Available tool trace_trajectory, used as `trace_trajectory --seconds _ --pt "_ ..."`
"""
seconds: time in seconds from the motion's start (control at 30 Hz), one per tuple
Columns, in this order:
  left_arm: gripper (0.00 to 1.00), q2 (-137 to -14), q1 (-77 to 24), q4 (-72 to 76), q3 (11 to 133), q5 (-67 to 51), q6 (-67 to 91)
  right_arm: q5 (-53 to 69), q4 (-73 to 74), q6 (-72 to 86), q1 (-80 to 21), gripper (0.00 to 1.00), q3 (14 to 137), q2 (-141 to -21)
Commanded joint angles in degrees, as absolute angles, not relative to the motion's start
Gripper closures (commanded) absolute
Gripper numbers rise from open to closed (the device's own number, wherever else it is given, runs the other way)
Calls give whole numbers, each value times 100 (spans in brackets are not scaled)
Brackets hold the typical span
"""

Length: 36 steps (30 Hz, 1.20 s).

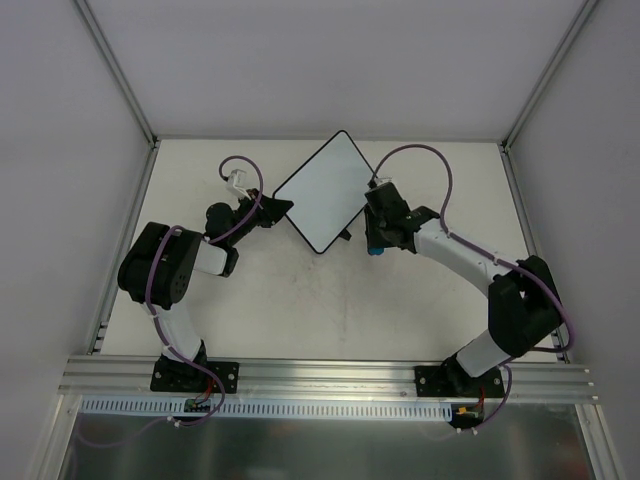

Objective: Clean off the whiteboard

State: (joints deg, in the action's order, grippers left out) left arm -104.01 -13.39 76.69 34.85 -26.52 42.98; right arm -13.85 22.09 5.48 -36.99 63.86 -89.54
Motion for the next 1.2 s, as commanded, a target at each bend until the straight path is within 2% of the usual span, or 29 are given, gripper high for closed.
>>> trace_trajectory --seconds 0.0,0.2,0.27,0.43,0.6,0.63,0.67,0.87,1.0,1.03,1.1,1.17 --pt "97 -10318 -1239 8227 3436 -2786 4043 -1039 2725 519 -3244 100 6285 -8903" --pt "92 -10301 -1248 8218 3472 -2821 4087 -756 2936 413 -3102 98 6328 -9263" --pt "89 -10283 -1248 8192 3480 -2830 4087 -686 2953 387 -3085 92 6372 -9351" --pt "85 -10274 -1239 8191 3498 -2848 4104 -343 3041 264 -2962 86 6521 -9667" --pt "84 -10257 -1248 8200 3481 -2830 4122 -255 3041 246 -2892 70 6521 -9721" --pt "84 -10257 -1239 8200 3480 -2830 4122 -264 3067 246 -2892 64 6530 -9721" --pt "84 -10257 -1248 8200 3480 -2839 4113 -281 3067 246 -2892 53 6530 -9738" --pt "79 -10248 -1248 8209 3480 -2839 4104 -281 3103 237 -2892 37 6557 -9773" --pt "77 -10257 -1239 8218 3472 -2830 4104 -308 3103 246 -2883 34 6539 -9756" --pt "76 -10257 -1239 8218 3480 -2830 4104 -325 3111 246 -2883 31 6539 -9756" --pt "74 -10257 -1248 8218 3489 -2830 4113 -334 3103 246 -2892 16 6548 -9756" --pt "71 -10266 -1248 8227 3498 -2830 4122 -334 3103 255 -2892 15 6539 -9756"
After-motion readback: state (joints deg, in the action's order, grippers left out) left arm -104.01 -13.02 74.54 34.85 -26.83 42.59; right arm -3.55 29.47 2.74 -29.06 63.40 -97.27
